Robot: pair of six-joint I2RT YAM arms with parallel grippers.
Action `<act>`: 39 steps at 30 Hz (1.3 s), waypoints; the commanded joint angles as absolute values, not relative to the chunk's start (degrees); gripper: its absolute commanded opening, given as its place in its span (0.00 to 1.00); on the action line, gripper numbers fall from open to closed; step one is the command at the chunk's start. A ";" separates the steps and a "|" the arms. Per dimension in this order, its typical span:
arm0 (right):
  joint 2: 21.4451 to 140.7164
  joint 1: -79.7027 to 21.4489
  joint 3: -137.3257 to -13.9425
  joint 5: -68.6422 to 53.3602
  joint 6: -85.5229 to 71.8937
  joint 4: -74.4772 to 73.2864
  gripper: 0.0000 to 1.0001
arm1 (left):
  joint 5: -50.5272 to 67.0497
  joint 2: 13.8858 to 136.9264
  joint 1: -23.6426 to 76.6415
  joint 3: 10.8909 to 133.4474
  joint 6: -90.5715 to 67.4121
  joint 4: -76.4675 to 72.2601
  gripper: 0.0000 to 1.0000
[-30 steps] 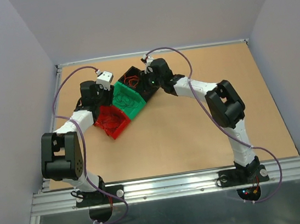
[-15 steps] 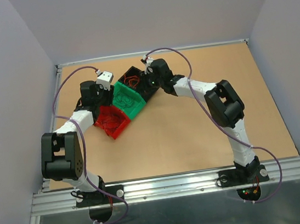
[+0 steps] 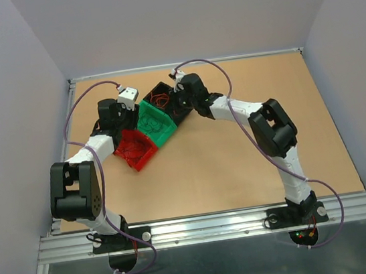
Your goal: Untangle the cables
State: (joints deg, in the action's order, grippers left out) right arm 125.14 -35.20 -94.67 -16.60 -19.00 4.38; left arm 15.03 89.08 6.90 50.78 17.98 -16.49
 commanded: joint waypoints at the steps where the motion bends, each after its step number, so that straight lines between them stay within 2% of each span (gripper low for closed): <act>1: 121.99 -38.66 -97.03 -15.74 -16.44 4.66 0.01 | 16.61 86.57 6.50 51.50 18.81 -18.28 0.50; 11: 127.53 -42.10 -104.24 -10.90 -13.71 0.53 0.01 | 16.79 88.68 6.50 52.29 18.81 -17.67 0.50; 18: 128.67 -42.98 -104.85 -9.23 -13.45 0.53 0.00 | 15.91 90.44 6.50 53.35 18.63 -17.22 0.40; 23: 134.02 -44.21 -109.50 -7.03 -13.27 0.18 0.01 | 16.43 90.88 5.63 53.61 17.67 -17.49 0.40; 29: 143.33 -46.93 -119.52 -0.27 -11.78 -7.38 0.01 | 17.05 93.07 5.45 54.84 17.93 -16.35 0.41; 35: 144.76 -47.29 -116.81 6.59 -11.87 -8.70 0.01 | 17.40 93.52 5.45 54.93 17.75 -16.35 0.41; 39: 142.39 -47.37 -114.26 6.94 -10.72 -8.35 0.01 | 17.14 92.90 5.45 54.58 17.40 -16.70 0.49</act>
State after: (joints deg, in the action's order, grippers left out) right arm 143.72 -47.51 -116.53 3.97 -11.94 -5.96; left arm 16.40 94.28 5.56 52.77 18.04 -15.44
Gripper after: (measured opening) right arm 0.012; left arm 0.459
